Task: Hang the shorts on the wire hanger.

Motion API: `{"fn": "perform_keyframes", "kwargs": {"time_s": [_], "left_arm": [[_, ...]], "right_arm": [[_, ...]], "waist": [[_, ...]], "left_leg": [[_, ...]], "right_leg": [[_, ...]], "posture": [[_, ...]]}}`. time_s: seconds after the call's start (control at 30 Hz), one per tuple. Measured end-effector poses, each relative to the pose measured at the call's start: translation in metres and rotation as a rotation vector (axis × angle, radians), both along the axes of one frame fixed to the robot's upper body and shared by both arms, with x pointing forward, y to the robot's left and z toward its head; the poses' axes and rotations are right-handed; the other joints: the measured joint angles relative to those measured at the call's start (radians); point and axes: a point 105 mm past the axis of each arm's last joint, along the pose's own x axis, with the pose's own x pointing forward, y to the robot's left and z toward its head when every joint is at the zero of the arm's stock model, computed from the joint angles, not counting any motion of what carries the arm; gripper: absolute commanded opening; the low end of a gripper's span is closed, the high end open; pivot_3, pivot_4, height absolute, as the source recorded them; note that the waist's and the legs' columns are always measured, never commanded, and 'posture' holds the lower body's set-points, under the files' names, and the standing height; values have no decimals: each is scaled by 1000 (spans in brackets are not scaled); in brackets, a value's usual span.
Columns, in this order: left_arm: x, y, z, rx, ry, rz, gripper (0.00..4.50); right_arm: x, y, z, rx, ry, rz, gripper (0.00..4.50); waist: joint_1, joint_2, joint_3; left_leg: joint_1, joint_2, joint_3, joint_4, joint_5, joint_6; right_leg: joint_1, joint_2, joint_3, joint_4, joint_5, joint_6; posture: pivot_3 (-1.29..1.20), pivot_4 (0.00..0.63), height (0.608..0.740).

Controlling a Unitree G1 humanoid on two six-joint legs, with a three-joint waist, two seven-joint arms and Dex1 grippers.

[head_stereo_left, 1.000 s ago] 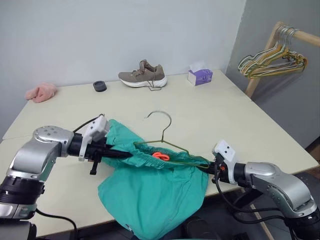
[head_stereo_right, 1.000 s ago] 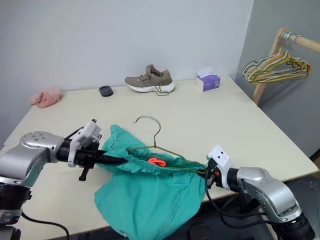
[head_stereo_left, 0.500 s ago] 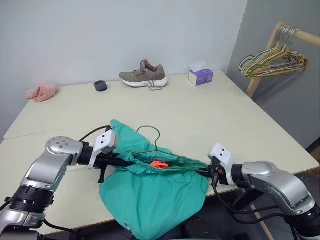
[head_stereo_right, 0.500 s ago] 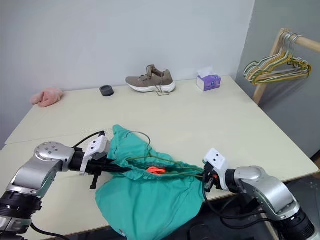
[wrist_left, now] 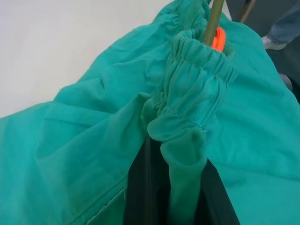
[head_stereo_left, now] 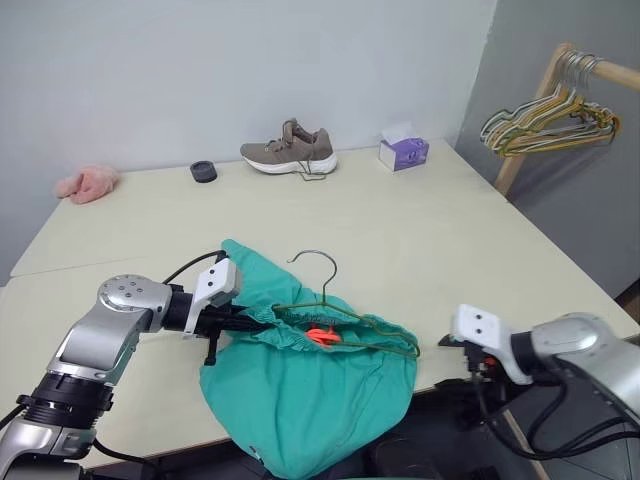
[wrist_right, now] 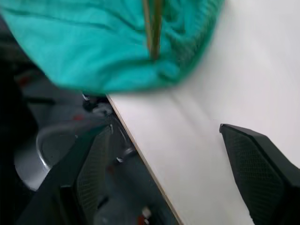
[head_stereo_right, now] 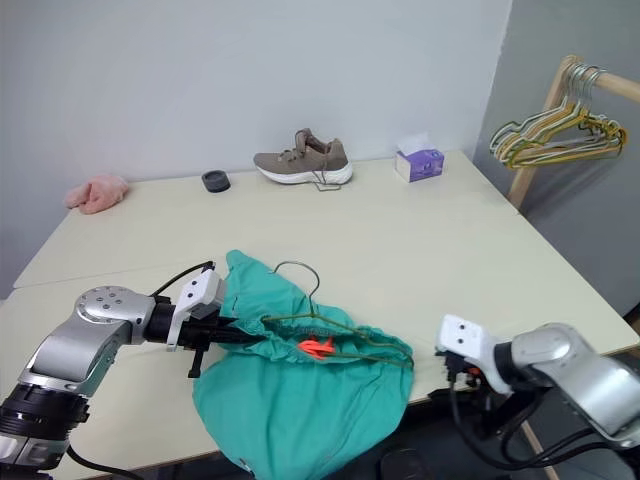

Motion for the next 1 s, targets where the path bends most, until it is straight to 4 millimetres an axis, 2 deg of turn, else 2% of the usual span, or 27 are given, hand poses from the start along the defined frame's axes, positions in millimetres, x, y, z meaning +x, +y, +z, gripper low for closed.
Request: {"fn": "perform_keyframes", "kwargs": {"time_s": [0.13,0.23,0.4,0.47,0.6,0.7,0.83,0.87,0.93,1.0], "left_arm": [[0,-2,0,-5,-2,-3,0],[0,-3,0,-11,-4,-6,0],[1,-4,1,-15,-7,-9,0],[1,-5,1,-16,-7,-9,0],[1,-6,1,-21,-9,-7,0],[2,-6,1,-22,-15,3,0],[4,-7,0,-30,-23,15,0],[5,-7,0,-31,-27,21,0],[6,-7,1,-33,-26,31,0],[6,-6,0,-46,1,57,395]], "right_arm": [[9,2,22,86,-58,-4,3975],[12,23,33,153,-106,40,3975],[14,58,25,196,-110,74,3975],[15,65,21,192,-108,80,3975],[21,71,13,163,-116,73,2761],[21,72,6,148,-105,69,1613],[22,75,7,157,-107,66,214],[23,77,9,161,-113,68,47],[26,79,13,166,-125,71,47],[27,80,14,167,-129,68,0]], "waist": [[-5,0,0],[-6,0,0],[-4,0,0],[-3,0,0],[-1,0,0],[0,0,0],[0,0,0],[0,0,0],[-1,0,0],[0,0,0]], "left_leg": [[0,1,0,-1,0,0],[0,1,0,-1,0,0],[0,1,0,0,0,0],[0,1,0,0,0,0],[0,1,0,0,0,0],[0,1,-1,0,0,0],[0,1,-1,0,0,0],[0,1,-1,0,0,0],[0,1,-1,0,0,0],[0,1,-1,0,0,0]], "right_leg": [[0,1,0,0,0,0],[0,1,0,0,0,0],[0,1,1,0,0,0],[-1,0,1,0,0,0],[-1,0,0,0,0,0],[-1,0,0,0,0,0],[0,0,0,0,0,0],[-1,0,0,0,0,0],[-1,0,0,0,0,0],[-1,0,0,0,0,0]], "posture": [[-292,0,740],[-292,0,740],[-285,0,740],[-285,0,740],[-273,0,740],[-273,0,740],[-270,0,740],[-270,0,740],[-270,0,740],[-270,0,740]]}}
